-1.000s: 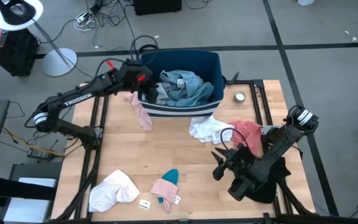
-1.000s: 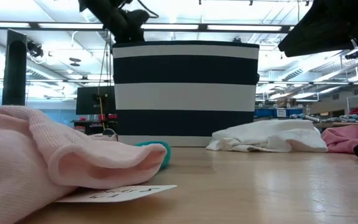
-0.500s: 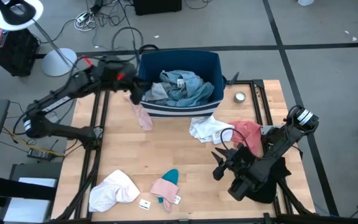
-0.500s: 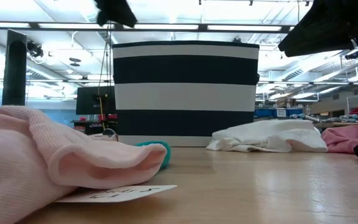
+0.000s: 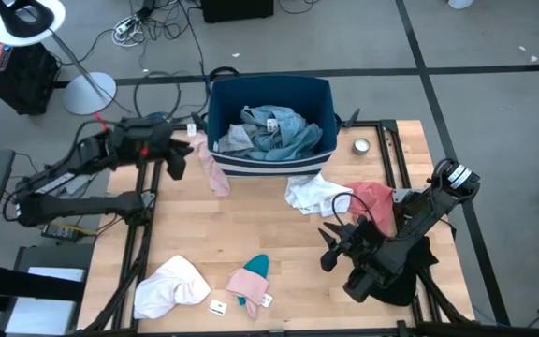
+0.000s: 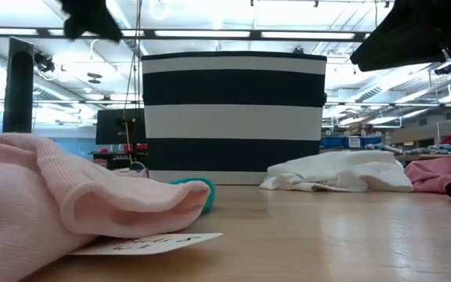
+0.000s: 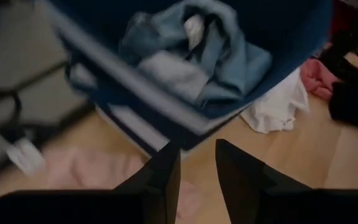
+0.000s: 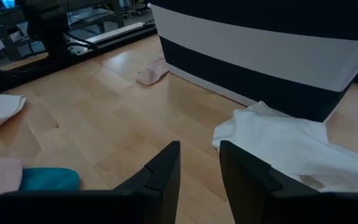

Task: Sort clothes
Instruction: Put the top pink sock into the blue laundry bin

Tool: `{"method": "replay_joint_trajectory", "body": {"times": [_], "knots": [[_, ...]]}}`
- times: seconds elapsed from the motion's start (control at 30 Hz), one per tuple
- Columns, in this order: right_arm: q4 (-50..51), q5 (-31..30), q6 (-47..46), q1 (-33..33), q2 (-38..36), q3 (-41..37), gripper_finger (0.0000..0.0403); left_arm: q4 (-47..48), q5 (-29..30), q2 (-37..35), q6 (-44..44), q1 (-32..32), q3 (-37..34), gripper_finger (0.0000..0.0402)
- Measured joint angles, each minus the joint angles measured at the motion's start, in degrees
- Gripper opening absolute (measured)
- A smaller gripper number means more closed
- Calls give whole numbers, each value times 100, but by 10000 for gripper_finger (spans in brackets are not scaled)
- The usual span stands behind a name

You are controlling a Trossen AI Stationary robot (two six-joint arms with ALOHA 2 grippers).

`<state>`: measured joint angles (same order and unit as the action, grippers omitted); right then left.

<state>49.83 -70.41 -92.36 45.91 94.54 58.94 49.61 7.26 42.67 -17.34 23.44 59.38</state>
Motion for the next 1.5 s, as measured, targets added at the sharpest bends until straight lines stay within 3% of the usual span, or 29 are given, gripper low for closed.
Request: {"method": "replay_joint_trajectory", "body": {"times": [0.2,0.37,0.5,0.93,1.5], "knots": [[-12,0,0,-4,0,0,114,-825,9,-463,-1067,0,-1620,106],[-30,0,0,-4,0,0,114,-1980,127,-240,-1429,5,-2688,106],[-30,0,0,-4,0,0,114,-2434,706,118,-1548,115,-3159,106],[-58,-2,52,-4,0,0,114,-3505,254,1674,-1297,732,-3445,106],[-71,-2,101,-31,0,0,114,-4152,57,3092,-750,796,-3445,106]]}}
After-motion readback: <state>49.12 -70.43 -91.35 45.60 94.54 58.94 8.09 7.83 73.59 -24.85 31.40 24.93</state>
